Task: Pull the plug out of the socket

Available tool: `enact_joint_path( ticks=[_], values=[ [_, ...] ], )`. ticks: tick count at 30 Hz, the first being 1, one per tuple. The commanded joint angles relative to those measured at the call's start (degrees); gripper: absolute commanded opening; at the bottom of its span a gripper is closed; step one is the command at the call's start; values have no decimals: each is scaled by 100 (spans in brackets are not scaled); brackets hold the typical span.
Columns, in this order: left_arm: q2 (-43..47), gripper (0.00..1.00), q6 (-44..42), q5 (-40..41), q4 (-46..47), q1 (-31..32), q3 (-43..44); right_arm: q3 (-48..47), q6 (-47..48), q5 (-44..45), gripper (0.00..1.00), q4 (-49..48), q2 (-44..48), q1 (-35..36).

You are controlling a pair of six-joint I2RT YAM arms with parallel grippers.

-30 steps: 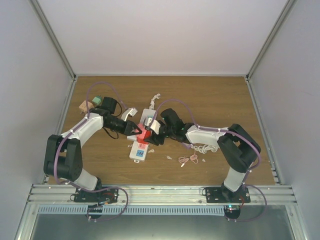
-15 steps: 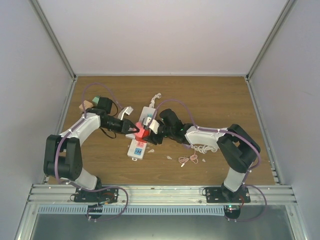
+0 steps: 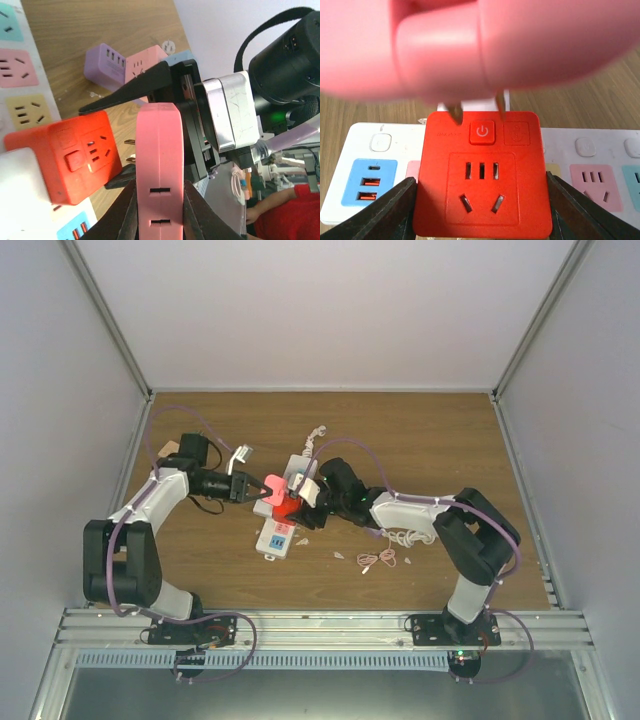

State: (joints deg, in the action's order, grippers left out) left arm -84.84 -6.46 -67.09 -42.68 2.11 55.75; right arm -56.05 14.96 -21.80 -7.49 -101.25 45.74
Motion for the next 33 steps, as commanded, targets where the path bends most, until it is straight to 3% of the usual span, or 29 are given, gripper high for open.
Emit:
enact_joint_path(
  ticks=[1, 4, 13, 17, 21, 25, 33],
  values=[
    [257, 0, -137, -103, -2, -192, -72, -109, 183, 33, 63, 152, 241, -43],
    [360, 0, -428, -123, -56, -354, -79, -261, 215, -161, 76, 228, 463, -71],
    [532, 0, -1303, -769, -206, -541, 345, -1341, 51, -2040, 78, 1244, 734, -722],
    [877, 0, -1651, -777, 62, -553, 488, -1654, -386, -3077, 72, 1600, 769, -1121],
    [1203, 0, -1320, -796, 773, -547, 435, -1834, -1022, -3974, 61, 1631, 718, -1397],
    [1403, 0, -776, -794, 1562, -450, 256, -1935, -1465, -4362, 56, 1530, 672, -1406],
    [1749, 0, -534, -462, 2162, 81, -7, -1901, -2302, -4659, 47, 901, 718, -1257]
  ],
)
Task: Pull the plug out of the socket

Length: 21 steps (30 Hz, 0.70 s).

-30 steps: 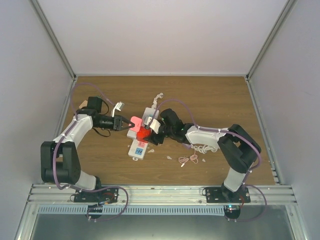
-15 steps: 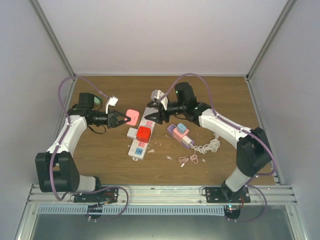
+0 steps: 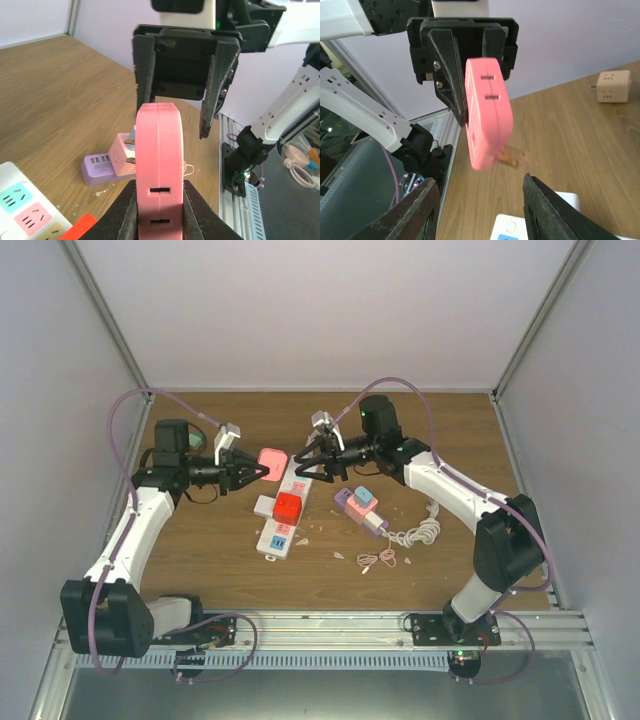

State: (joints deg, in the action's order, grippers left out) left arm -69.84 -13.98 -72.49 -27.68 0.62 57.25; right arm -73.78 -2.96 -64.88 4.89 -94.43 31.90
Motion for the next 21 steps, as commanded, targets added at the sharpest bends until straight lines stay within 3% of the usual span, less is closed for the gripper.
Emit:
enact_joint_path(
  ticks=[1, 14, 21],
  values=[
    [256, 0, 260, 83, 701, 286, -169, -127, -545, -361, 46, -348, 16, 170],
    [183, 0, 235, -176, 712, 641, -136, -147, -726, -491, 38, -471, -39, 378],
    [112, 0, 161, -44, 614, 676, -83, -87, -637, -540, 23, -588, 33, 374]
  ],
)
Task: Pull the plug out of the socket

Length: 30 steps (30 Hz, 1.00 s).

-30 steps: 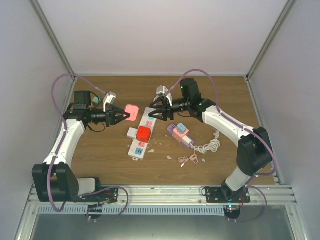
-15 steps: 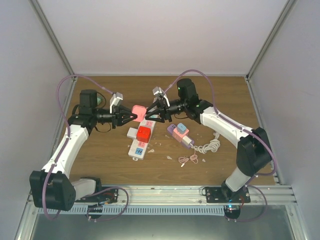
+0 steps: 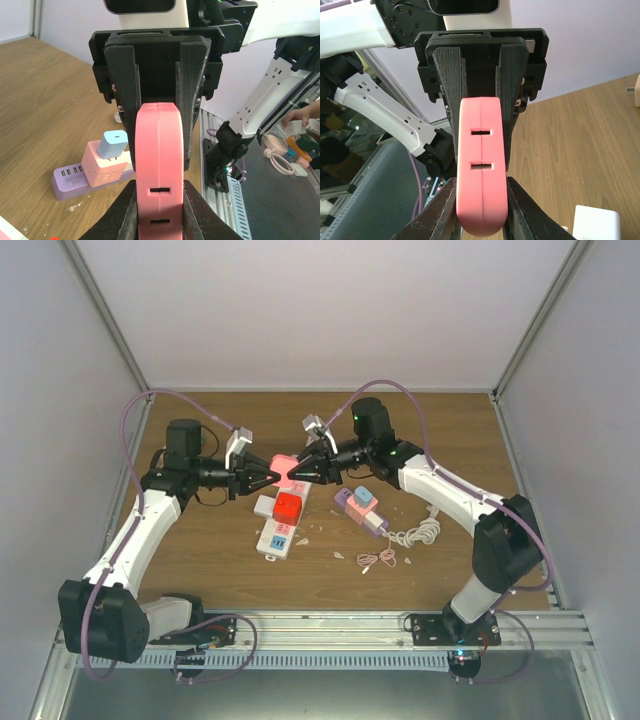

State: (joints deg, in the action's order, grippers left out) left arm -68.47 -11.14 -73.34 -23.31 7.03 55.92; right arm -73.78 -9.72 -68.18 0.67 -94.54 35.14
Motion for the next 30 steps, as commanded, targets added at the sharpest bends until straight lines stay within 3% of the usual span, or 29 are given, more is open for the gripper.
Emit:
enact_joint_path(
  ticks=[1, 3, 8, 10, 15, 17, 22, 23, 27, 30],
  values=[
    [-44, 0, -137, 92, 142, 31, 63, -85, 49, -220, 21, -148, 56, 54],
    [-67, 2, -235, 216, 39, 27, 100, -75, 64, -231, 15, -150, 71, 55],
    [-141, 23, -432, 558, -271, 25, 259, -67, 93, -217, 1, -102, 83, 34],
    [-211, 36, -582, 686, -509, 14, 392, -62, 72, -227, 1, -102, 80, 16],
    [-299, 46, -885, 738, -922, -90, 478, -25, 62, -239, 1, -102, 93, -7],
    [-268, 43, -962, 652, -924, -107, 446, 0, 47, -275, 1, -112, 81, -8],
    [-231, 12, -771, 363, -574, -107, 283, 86, -136, -720, 1, -338, 18, 25],
    [-260, 8, -762, 313, -550, -105, 259, 79, -149, -807, 5, -359, 3, 47],
    [-404, 0, -759, 144, -580, -102, 254, 12, -162, -975, 22, -392, -4, 139],
    [-406, 0, -629, 158, -402, -96, 236, -83, -204, -987, 26, -399, -58, 204]
  ],
)
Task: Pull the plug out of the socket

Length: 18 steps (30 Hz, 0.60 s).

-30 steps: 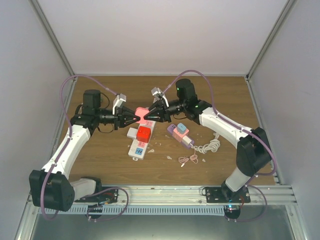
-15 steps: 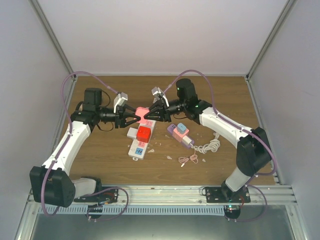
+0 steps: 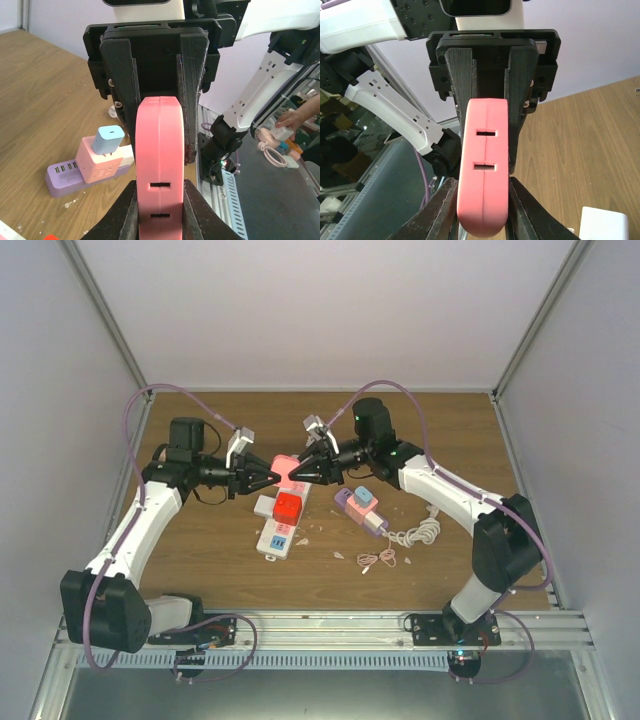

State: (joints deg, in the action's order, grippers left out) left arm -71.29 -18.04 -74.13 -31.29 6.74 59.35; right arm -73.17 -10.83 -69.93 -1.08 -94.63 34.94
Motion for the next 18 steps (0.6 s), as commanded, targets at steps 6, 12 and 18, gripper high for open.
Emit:
enact_joint_path(
  ticks=[6, 12, 18],
  values=[
    [-246, 0, 203, 422, 465, -28, -97, -407, -159, -942, 30, -220, -198, 369],
    [-297, 0, -46, 619, 264, -41, -62, -601, -9, -853, 56, -9, -252, 301],
    [-447, 0, -152, 416, 201, -544, 128, -705, -118, -209, 87, -66, -347, -354]
  ],
)
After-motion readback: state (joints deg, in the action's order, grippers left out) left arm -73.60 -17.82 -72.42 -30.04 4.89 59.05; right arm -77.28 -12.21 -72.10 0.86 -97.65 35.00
